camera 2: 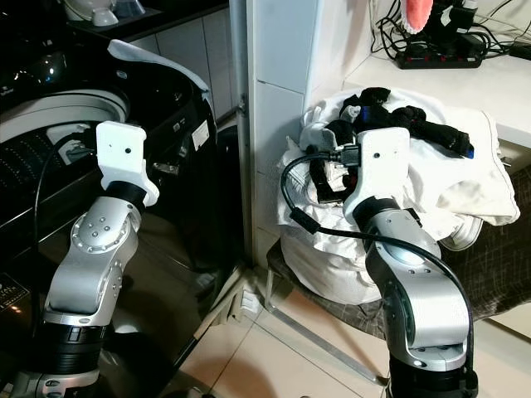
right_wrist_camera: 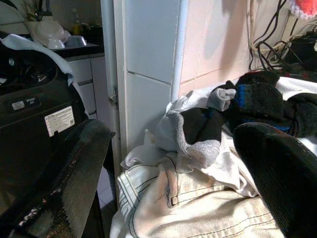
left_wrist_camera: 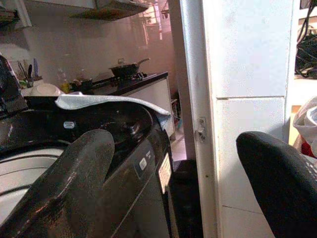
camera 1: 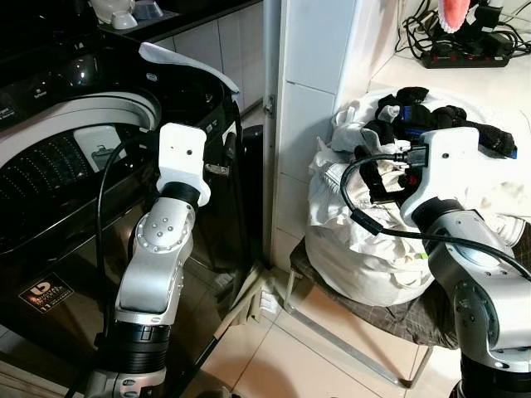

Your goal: Clothes washing

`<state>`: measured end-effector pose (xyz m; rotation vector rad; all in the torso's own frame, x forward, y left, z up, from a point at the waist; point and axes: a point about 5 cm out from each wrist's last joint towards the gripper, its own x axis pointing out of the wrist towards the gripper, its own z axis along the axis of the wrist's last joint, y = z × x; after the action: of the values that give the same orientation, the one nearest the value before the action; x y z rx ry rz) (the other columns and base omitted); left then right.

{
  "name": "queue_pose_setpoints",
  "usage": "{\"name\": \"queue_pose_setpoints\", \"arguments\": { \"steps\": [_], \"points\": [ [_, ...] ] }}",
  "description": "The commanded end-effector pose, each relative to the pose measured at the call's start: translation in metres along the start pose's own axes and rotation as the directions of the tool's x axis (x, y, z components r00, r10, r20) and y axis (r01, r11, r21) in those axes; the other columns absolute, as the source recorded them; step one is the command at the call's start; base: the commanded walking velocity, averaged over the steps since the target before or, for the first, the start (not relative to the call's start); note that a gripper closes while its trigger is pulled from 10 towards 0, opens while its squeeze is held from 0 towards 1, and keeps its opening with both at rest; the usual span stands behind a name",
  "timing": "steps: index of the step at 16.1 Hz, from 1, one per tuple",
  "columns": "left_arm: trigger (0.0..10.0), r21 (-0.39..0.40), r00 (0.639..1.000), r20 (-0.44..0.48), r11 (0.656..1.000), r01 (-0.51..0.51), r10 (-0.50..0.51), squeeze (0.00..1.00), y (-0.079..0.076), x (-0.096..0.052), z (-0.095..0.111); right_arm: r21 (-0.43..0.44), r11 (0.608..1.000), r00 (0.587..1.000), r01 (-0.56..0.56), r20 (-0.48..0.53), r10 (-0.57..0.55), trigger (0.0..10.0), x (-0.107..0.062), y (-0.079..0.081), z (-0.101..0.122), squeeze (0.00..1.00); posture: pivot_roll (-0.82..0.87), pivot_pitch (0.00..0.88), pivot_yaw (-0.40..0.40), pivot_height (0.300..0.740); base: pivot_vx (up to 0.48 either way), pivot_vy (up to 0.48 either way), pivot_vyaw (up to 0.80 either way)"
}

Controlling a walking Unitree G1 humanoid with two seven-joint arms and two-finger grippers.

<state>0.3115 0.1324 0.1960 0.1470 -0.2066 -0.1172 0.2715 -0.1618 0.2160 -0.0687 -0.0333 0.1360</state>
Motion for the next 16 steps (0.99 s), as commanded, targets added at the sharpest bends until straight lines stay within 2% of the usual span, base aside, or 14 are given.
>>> {"name": "queue_pose_setpoints", "arguments": {
  "steps": [1,13,16],
  "points": [
    [10.0,-0.007,1.0,0.003,1.0,0.015,-0.015,0.0,-0.0021,0.0002,0.0025,-0.001,1.0,1.0,0.012,0.025,-0.012,10.0,0.002,-0.0033,0.0052,0.0,-0.03,0.0,0.019,0.74,0.0,0.0,0.0],
    [10.0,-0.02,1.0,0.0,0.999,0.029,-0.029,0.0,-0.004,-0.0005,0.0025,0.015,1.0,1.0,0.014,0.018,-0.014,10.0,0.0003,-0.0025,0.0027,0.0,-0.03,0.0,0.024,0.74,0.271,0.0,0.0],
    [10.0,-0.021,0.999,0.0,0.999,0.032,-0.032,0.0,-0.0044,-0.0008,0.0025,0.018,1.0,1.0,0.008,0.017,-0.008,10.0,-0.0005,-0.002,0.0027,0.0,-0.03,0.0,0.024,0.74,0.271,0.0,-0.43]
  ]
}}
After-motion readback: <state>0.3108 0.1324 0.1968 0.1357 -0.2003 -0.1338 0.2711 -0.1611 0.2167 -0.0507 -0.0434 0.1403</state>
